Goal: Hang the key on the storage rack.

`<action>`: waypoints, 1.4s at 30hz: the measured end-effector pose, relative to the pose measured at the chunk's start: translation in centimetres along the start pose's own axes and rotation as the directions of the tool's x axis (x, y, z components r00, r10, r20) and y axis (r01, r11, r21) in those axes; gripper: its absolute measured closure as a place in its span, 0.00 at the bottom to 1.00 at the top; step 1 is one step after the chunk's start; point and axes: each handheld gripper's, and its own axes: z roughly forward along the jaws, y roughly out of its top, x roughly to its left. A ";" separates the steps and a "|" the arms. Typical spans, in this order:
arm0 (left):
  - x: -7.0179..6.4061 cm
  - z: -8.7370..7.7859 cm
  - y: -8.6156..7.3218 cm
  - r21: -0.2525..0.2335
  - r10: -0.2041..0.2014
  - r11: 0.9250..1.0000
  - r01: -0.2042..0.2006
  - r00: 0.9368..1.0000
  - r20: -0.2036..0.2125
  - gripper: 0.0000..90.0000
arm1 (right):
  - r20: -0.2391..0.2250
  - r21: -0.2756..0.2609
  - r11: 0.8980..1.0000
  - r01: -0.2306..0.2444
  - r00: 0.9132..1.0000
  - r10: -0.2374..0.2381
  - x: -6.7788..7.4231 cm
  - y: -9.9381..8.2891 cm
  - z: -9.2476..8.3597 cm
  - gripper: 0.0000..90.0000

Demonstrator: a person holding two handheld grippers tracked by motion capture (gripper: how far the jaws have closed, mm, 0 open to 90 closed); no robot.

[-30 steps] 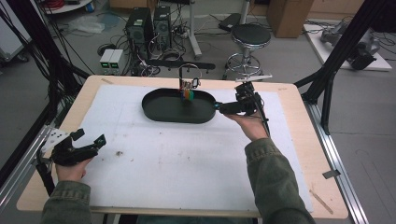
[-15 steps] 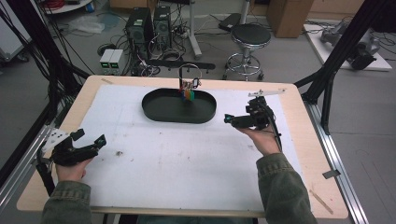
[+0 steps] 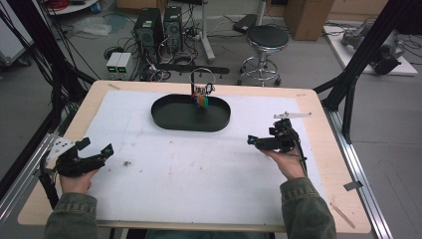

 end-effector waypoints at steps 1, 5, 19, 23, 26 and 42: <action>0.0 0.0 0.0 0.000 0.000 1.000 0.000 1.000 0.000 0.07 | 0.019 0.008 1.000 0.009 1.000 -0.009 0.0 -0.2 -0.1 0.01; 0.0 0.0 0.0 -0.001 0.001 1.000 -0.001 1.000 -0.001 0.07 | 0.028 -0.015 1.000 0.013 1.000 -0.013 0.0 -0.6 -0.5 0.01; 0.0 0.0 0.0 0.000 0.001 1.000 -0.001 1.000 -0.002 0.07 | 0.065 -0.058 0.998 0.001 0.998 0.003 -0.6 -3.8 -1.1 0.01; 0.0 0.0 0.0 0.002 0.003 1.000 -0.003 1.000 -0.003 0.07 | 0.086 -0.081 0.997 0.009 0.996 -0.002 -0.8 -4.9 -1.1 0.01; 0.0 0.0 0.0 0.003 0.003 1.000 -0.003 1.000 -0.004 0.07 | 0.107 -0.103 0.995 0.013 0.994 -0.002 -0.8 -5.5 -1.2 0.01; -0.1 0.2 -0.1 0.016 0.013 1.000 -0.013 1.000 0.002 0.07 | 0.214 -0.294 0.953 0.065 0.977 0.000 -0.8 -7.9 -3.4 0.01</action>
